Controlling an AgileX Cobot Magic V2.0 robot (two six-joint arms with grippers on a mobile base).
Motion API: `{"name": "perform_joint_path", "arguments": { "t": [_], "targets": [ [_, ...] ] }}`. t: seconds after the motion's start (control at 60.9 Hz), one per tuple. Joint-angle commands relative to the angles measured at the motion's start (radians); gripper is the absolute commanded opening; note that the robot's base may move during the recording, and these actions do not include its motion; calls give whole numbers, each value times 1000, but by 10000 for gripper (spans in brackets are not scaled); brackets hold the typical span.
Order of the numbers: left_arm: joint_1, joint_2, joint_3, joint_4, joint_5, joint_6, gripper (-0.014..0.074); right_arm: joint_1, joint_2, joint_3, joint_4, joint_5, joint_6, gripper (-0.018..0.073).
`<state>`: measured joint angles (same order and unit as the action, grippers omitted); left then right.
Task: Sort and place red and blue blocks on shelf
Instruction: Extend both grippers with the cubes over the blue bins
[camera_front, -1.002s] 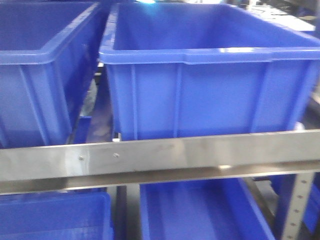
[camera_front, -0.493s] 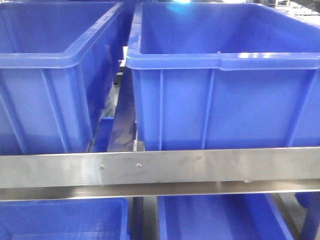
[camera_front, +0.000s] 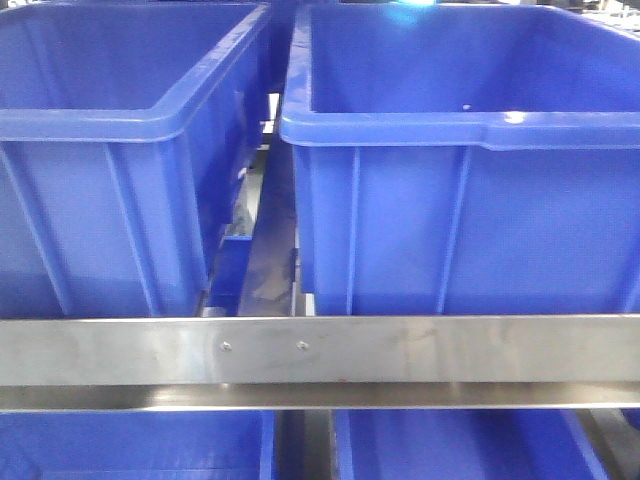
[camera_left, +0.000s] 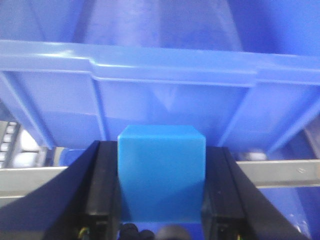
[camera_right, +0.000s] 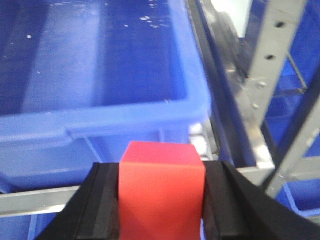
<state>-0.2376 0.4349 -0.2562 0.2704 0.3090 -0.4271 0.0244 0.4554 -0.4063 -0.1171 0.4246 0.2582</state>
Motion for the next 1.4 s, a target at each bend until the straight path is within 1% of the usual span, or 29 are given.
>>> {"name": "perform_joint_path", "arguments": {
  "t": [0.0, 1.38],
  "targets": [
    [-1, 4, -32, 7, -84, -7, 126, -7, 3, -29, -5, -80, -2, 49],
    [-1, 4, -32, 7, -84, -7, 126, -7, 3, -29, -5, -80, -2, 49]
  ]
}}
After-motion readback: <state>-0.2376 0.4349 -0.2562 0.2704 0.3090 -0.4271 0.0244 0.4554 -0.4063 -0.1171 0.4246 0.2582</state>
